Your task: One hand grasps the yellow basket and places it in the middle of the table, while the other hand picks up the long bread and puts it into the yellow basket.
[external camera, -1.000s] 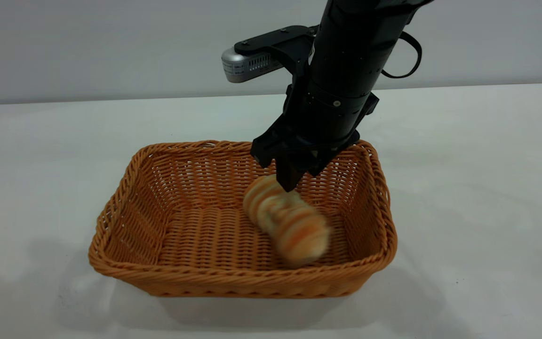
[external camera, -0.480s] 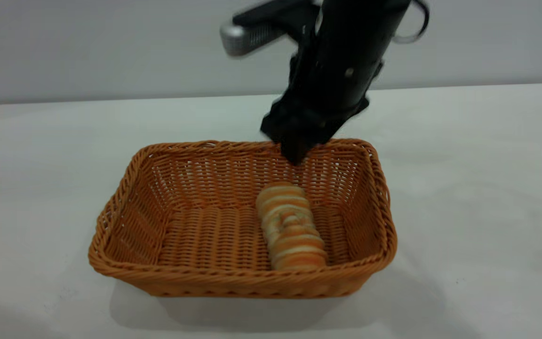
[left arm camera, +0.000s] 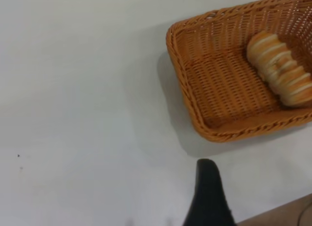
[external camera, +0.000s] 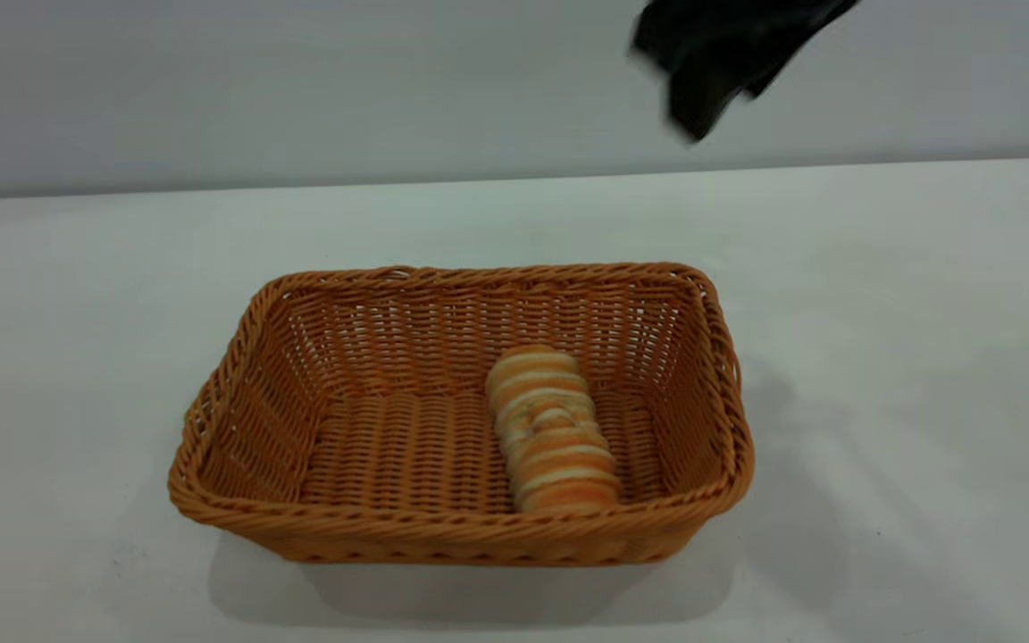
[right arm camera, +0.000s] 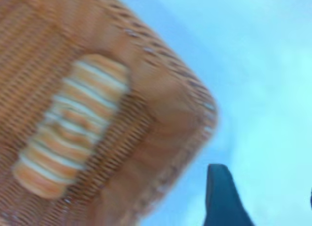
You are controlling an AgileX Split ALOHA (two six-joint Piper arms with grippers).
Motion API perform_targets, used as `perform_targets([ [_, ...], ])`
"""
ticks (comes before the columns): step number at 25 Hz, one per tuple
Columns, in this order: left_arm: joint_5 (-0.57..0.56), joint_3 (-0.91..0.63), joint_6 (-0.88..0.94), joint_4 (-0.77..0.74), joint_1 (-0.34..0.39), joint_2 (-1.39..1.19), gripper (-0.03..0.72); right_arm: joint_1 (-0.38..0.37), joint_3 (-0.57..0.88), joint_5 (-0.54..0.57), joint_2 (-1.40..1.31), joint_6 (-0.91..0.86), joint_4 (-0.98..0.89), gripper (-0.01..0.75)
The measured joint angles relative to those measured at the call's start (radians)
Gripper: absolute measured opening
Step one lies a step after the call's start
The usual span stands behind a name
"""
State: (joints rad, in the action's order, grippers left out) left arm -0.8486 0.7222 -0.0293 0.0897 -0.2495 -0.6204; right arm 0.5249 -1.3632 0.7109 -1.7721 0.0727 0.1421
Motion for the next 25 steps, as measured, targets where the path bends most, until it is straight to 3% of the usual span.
perform_targets([
  [8, -0.023, -0.103, 0.000, -0.010, 0.000, 0.156, 0.581, -0.107, 0.005, 0.147, 0.173, -0.007, 0.004, 0.401],
  [25, -0.175, -0.137, 0.000, -0.012, 0.000, 0.365, 0.581, -0.115, 0.005, 0.460, 0.639, -0.052, -0.005, 0.382],
])
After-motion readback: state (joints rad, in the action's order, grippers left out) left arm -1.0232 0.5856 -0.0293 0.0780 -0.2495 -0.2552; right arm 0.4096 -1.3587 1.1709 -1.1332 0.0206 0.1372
